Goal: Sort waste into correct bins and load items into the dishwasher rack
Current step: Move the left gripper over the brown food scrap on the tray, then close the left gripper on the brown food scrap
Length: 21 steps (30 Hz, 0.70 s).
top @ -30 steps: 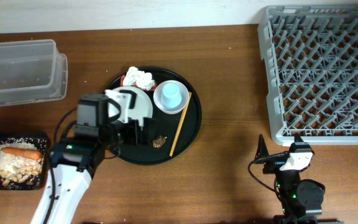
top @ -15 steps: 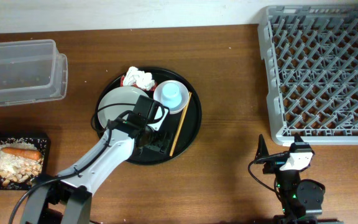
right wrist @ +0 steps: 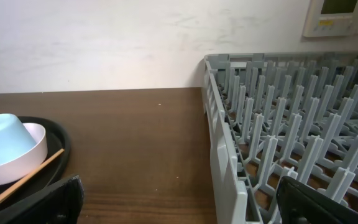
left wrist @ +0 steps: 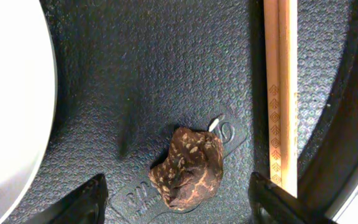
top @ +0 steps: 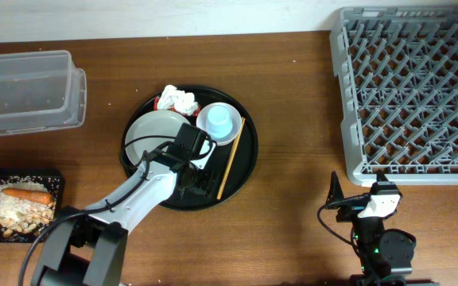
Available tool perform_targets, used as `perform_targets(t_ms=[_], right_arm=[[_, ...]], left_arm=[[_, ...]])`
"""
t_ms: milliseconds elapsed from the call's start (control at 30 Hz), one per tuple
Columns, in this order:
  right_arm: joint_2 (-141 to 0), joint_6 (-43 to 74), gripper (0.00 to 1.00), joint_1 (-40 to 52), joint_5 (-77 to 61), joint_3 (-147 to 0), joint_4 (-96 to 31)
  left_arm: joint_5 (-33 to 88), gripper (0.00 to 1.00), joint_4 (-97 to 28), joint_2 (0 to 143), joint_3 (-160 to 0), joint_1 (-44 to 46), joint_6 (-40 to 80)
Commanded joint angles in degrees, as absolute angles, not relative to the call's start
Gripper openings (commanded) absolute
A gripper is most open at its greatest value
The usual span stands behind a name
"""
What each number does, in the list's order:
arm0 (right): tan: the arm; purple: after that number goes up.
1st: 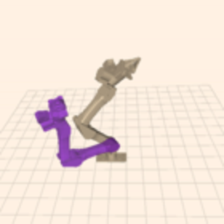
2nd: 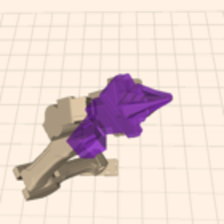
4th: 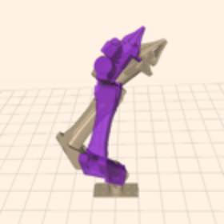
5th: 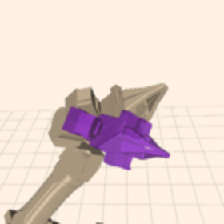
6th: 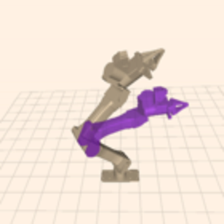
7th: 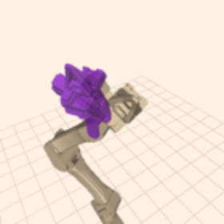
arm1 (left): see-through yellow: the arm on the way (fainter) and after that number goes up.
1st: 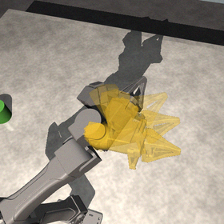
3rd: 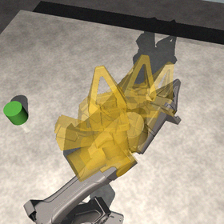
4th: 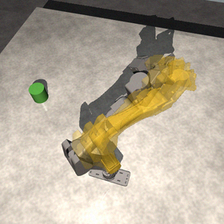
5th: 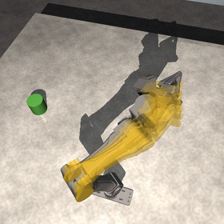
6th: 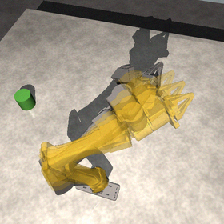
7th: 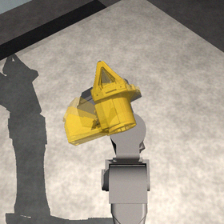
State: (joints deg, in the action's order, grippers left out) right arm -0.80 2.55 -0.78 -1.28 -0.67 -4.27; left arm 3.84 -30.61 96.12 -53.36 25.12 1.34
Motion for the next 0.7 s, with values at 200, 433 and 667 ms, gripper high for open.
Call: perform_targets(t_ms=[200,433,667], right_arm=[[-0.4,2.13,0.98,-1.19,-0.78,-0.32,-4.51],[-0.4,2.13,0.98,-1.19,-0.78,-0.32,-4.51],[-0.4,2.13,0.98,-1.19,-0.78,-0.32,-4.51]], left_arm=[[4.1,0.71,-30.39,97.93,-53.41,25.26,1.72],[4.25,0.7,-29.12,99.48,-53.41,25.52,1.69],[4.25,0.62,-28.71,99.61,-53.89,25.52,1.69]])
